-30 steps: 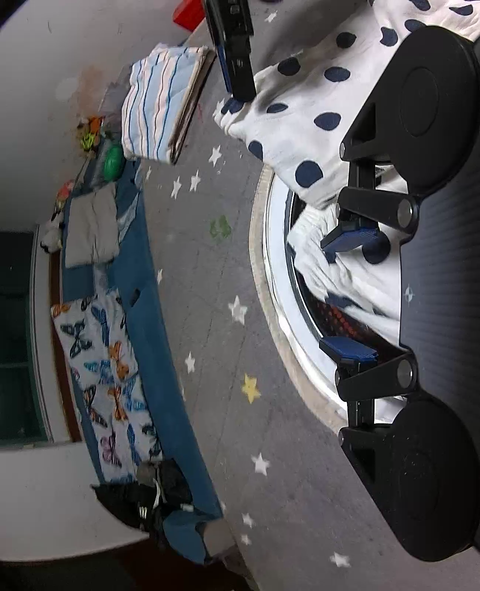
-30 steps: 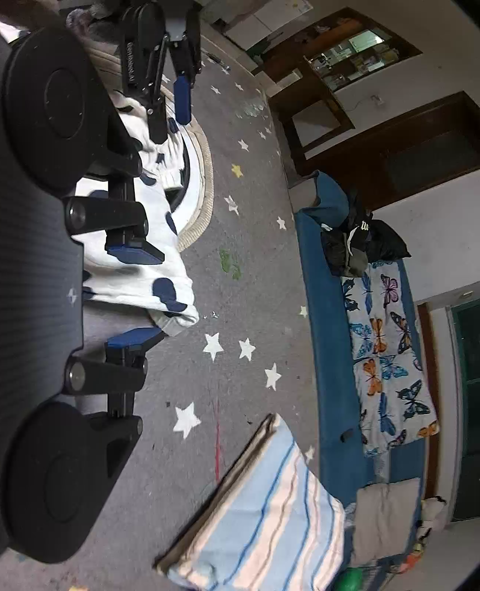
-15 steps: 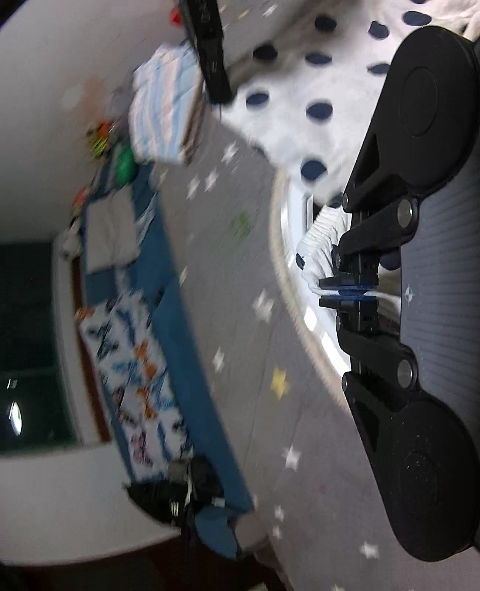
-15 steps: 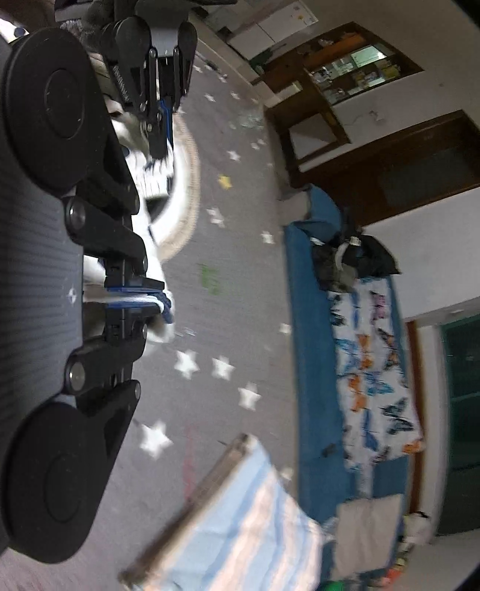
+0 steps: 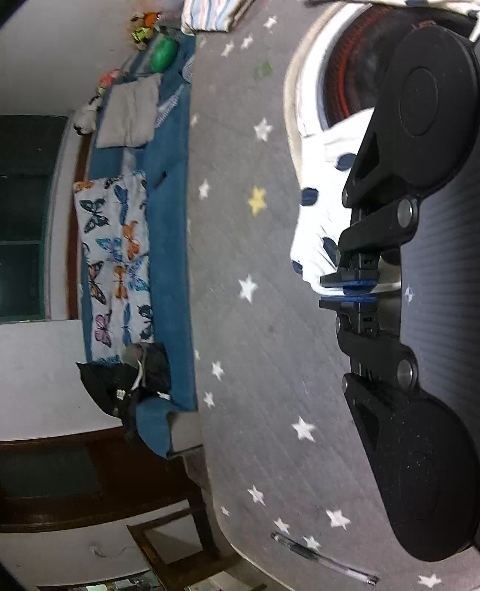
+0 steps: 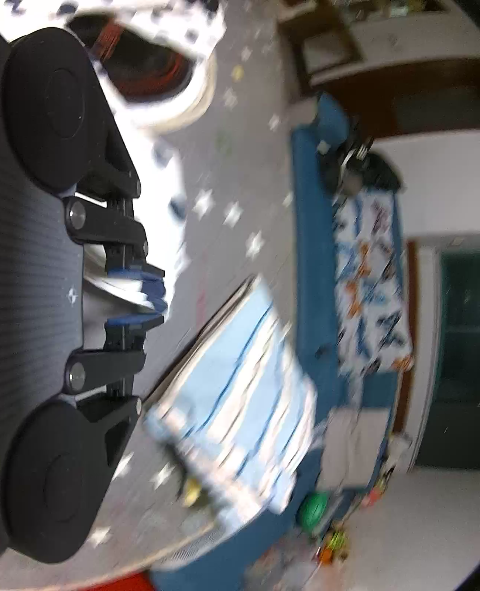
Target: Fold clothes
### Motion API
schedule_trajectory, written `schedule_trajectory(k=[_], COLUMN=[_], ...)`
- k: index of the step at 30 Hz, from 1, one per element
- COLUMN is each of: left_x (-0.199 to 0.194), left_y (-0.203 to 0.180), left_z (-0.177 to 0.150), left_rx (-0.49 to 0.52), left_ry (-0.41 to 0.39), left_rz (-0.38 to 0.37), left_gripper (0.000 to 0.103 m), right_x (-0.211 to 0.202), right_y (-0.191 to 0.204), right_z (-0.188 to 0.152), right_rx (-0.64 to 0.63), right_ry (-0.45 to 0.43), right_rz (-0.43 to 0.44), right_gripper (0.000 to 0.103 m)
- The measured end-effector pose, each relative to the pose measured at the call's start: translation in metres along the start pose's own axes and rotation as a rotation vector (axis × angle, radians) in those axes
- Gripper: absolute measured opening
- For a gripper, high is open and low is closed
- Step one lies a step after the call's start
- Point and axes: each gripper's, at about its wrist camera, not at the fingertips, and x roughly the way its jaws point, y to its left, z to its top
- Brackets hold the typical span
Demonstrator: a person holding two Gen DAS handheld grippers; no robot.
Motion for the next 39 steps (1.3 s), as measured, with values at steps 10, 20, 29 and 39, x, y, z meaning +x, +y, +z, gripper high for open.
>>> schedule_trajectory(k=[10, 20, 29, 39], left_x=[-0.025, 0.001, 0.018, 0.012], left_y=[-0.038, -0.080, -0.091, -0.071], left_z=[0.013, 0.001, 0.004, 0.012], left_rx=[0.099, 0.195, 0.194, 0.050], left_ry=[-0.063, 0.049, 0.061, 0.003], left_rz=[-0.093, -0.206, -0.176, -0.167], left_gripper=[0.033, 0.036, 0.008, 0.005], right_x=[0.003, 0.056, 0.035, -0.057], right_y=[0.033, 0.052, 0.052, 0.095], right_z=[0.020, 0.021, 0.012, -0.048], right_rx=[-0.066, -0.245, -0.270, -0.472], right_ry=[-0.073, 0.048, 0.001, -0.152], right_rz=[0.136, 0.146, 0.163, 0.213], right_gripper=[0.040, 0.058, 0.006, 0.006])
